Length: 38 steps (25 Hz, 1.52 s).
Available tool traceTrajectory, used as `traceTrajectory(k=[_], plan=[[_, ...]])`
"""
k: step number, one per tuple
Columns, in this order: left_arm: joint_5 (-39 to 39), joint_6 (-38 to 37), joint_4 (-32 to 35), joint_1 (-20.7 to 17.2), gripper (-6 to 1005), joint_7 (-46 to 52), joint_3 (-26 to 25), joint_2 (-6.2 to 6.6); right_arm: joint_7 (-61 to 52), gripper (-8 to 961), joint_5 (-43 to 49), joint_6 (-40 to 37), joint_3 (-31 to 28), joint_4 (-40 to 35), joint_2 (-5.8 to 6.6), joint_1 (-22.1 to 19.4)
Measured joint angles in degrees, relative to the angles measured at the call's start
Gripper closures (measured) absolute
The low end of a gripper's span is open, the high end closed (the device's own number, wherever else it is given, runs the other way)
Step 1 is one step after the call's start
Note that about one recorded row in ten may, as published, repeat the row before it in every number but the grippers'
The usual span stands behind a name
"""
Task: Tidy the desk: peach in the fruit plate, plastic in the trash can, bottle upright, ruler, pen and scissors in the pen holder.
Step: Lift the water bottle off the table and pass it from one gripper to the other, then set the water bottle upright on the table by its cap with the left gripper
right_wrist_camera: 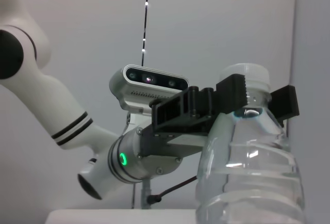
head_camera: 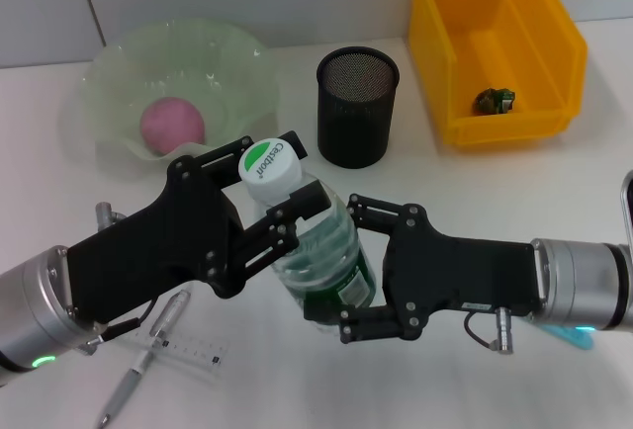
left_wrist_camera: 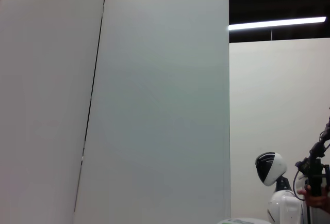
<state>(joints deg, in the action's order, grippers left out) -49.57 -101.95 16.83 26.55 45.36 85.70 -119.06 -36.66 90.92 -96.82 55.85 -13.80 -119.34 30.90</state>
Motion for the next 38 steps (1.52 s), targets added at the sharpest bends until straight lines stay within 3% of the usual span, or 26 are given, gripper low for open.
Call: traceTrajectory(k=[8,23,27,31,38], plan=[[0.0,0.0,0.0,-0.1,549,-0.1,0.7,0.06,-6.0,127,0.1,-0.1,3.4,-4.8,0.07,-1.1],[-0.3,0.0,0.0,-0.2,548,-0.9,0.8,0.18,-12.8,128,0.1,-0.9,3.8,-13.1,0.25,-5.4],[-0.4,0.1,0.0,-0.1,549,-1.2,0.7,0.38,-15.6,128,0.1,-1.1,3.1,-18.2,0.55,-9.2],[-0.5,0.3,0.1,-0.1,549,-2.4,0.0,0.84,-20.6,128,0.5,-1.4,-1.5,-26.5,0.94,-15.9],[-0.5,3.3,1.6,0.0,548,-5.1,-3.1,1.86,-21.6,128,6.4,-5.3,-11.8,-29.8,0.83,-20.2]])
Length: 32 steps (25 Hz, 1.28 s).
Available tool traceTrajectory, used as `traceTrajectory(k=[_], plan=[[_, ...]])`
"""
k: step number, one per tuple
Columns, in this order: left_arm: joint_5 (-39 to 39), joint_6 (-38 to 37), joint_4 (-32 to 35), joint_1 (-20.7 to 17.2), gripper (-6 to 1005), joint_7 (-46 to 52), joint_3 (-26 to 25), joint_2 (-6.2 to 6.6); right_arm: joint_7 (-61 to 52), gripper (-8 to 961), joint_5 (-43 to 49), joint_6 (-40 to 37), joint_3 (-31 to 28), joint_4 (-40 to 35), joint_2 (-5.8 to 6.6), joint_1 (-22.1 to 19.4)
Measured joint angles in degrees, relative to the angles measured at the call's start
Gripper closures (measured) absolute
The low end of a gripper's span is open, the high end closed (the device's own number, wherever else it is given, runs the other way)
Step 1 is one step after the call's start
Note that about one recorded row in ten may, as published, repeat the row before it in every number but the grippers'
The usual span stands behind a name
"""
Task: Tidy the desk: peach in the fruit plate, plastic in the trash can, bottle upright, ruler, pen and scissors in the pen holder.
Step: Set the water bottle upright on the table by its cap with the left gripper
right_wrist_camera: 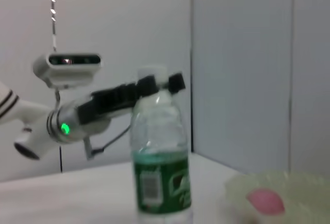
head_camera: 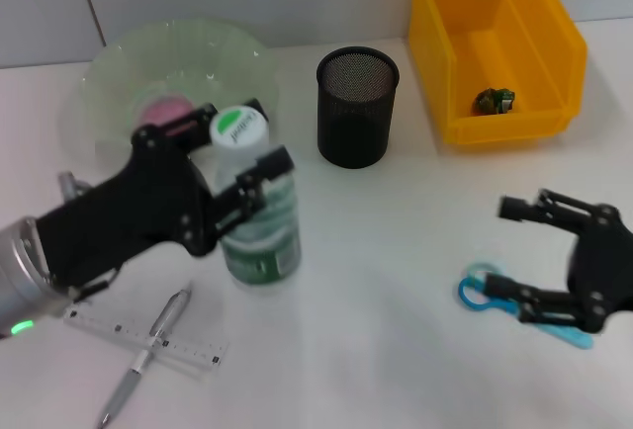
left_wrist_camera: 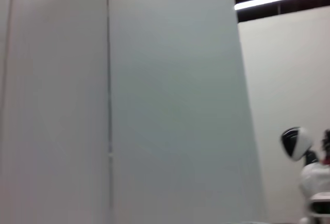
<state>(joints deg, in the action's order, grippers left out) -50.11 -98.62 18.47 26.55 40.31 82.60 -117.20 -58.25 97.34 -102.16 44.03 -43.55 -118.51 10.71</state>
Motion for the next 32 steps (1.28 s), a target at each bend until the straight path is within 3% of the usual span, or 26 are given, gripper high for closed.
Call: traceTrajectory(k=[1,5,13,21,32], plan=[[0.0,2.3,0.1,0.1,548,-0.9,-1.4,0.31,0.3,128,3.4,-1.3,-2.9,0.0,-0.08,-0.4],[-0.1,4.7,0.2,0.4,548,-2.1,-2.8,0.6,0.9,127,5.7,-2.5,-4.8,0.1,-0.3,-1.2],[-0.1,10.5,0.8,0.3,549,-5.9,-5.0,1.17,1.9,127,5.9,-2.2,-5.0,1.2,-0.4,-1.6],[0.3,18.5,0.3,-0.1,550,-7.7,-10.3,-0.11,2.0,128,5.9,-2.0,-4.6,1.8,-0.4,-1.2],[0.5,23.0,0.0,-0.4,549,-10.1,-12.2,-1.25,2.0,127,6.5,-1.7,-4.5,1.9,-0.45,-0.9]])
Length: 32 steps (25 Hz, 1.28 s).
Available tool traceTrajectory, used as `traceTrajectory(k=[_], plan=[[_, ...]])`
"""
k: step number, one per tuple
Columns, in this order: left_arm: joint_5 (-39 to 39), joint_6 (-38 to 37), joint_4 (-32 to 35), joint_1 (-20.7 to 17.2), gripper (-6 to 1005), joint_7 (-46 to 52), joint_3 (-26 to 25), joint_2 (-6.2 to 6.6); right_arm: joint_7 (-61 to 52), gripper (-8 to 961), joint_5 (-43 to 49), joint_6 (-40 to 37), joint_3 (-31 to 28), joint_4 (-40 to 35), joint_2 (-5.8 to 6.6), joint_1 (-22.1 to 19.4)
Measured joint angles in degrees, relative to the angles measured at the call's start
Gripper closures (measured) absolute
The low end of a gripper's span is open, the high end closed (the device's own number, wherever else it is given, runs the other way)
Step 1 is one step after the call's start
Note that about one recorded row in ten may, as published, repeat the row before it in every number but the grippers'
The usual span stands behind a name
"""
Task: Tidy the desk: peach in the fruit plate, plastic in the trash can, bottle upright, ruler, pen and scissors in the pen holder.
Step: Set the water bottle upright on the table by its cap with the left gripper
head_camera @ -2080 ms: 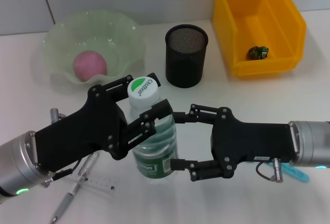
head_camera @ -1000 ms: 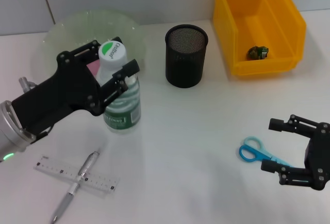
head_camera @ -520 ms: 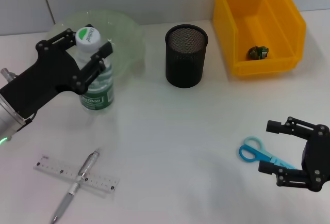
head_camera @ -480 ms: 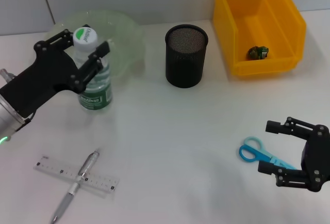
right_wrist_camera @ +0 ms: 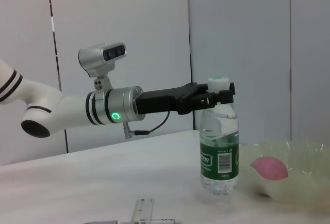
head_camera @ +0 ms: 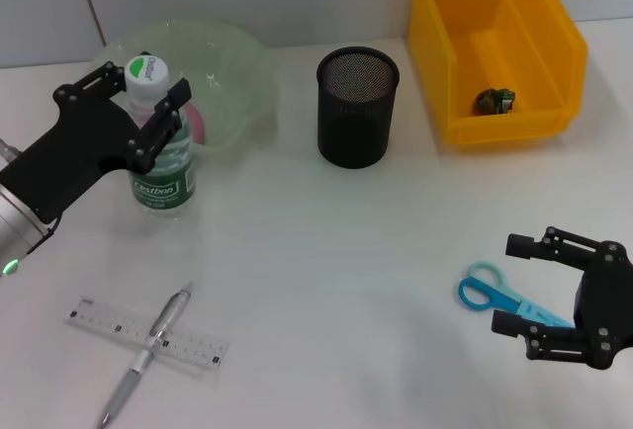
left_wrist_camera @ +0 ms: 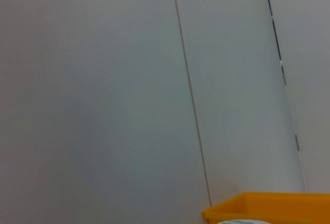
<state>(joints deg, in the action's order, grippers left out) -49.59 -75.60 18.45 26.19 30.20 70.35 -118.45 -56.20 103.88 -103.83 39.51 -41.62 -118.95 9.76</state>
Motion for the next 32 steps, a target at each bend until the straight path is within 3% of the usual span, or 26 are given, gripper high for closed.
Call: traceTrajectory(k=[32], plan=[[1.3,1.8,-3.6,0.8,526,-0.8,-2.0,-0.37,0.0,128,1.0,1.3,0.0,1.5,-0.04,1.5]])
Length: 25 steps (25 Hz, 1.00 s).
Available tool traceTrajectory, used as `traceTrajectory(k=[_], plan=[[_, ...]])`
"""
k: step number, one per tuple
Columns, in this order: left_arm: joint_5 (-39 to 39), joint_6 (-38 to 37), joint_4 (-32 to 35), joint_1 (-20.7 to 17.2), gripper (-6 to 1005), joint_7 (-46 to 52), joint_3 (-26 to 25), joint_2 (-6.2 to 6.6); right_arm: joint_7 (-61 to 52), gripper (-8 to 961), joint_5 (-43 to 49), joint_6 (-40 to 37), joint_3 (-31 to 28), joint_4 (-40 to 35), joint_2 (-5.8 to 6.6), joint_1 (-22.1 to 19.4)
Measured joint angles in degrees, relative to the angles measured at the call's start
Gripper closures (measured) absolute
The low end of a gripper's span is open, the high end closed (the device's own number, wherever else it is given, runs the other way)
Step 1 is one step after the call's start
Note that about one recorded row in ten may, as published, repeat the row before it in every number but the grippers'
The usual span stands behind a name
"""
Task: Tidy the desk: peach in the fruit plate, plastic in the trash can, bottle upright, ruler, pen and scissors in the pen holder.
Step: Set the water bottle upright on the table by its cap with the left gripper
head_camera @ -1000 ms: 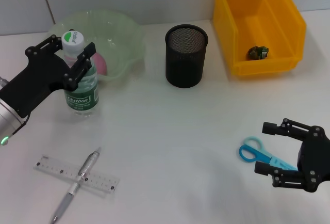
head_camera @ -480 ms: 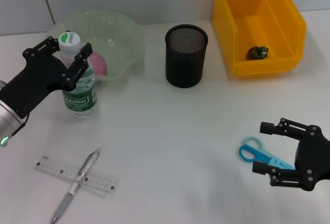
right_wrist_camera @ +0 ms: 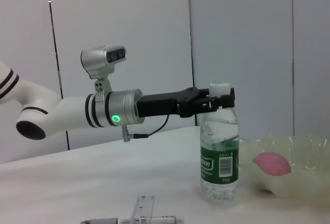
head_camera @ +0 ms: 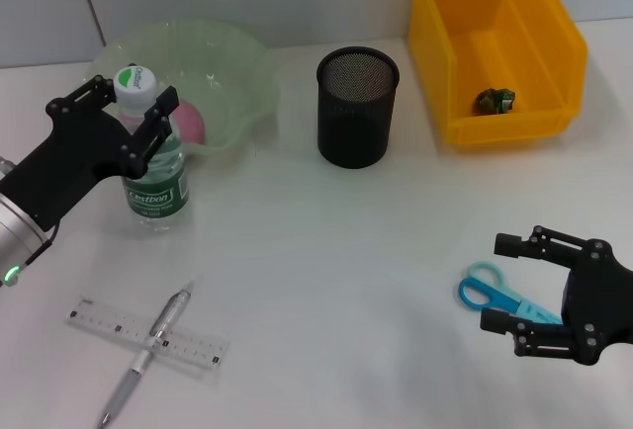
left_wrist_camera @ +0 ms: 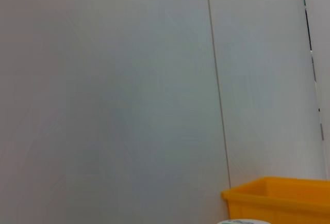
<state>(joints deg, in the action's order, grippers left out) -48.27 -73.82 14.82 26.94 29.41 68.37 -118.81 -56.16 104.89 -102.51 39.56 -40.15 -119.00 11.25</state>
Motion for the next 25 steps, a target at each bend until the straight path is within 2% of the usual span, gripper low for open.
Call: traceTrajectory(k=[25], plan=[[1.2,0.2,-2.9,0.8,508,-0.8,0.8,-0.26,0.0,127,1.3,0.6,0.1,0.2,-0.09,0.9]])
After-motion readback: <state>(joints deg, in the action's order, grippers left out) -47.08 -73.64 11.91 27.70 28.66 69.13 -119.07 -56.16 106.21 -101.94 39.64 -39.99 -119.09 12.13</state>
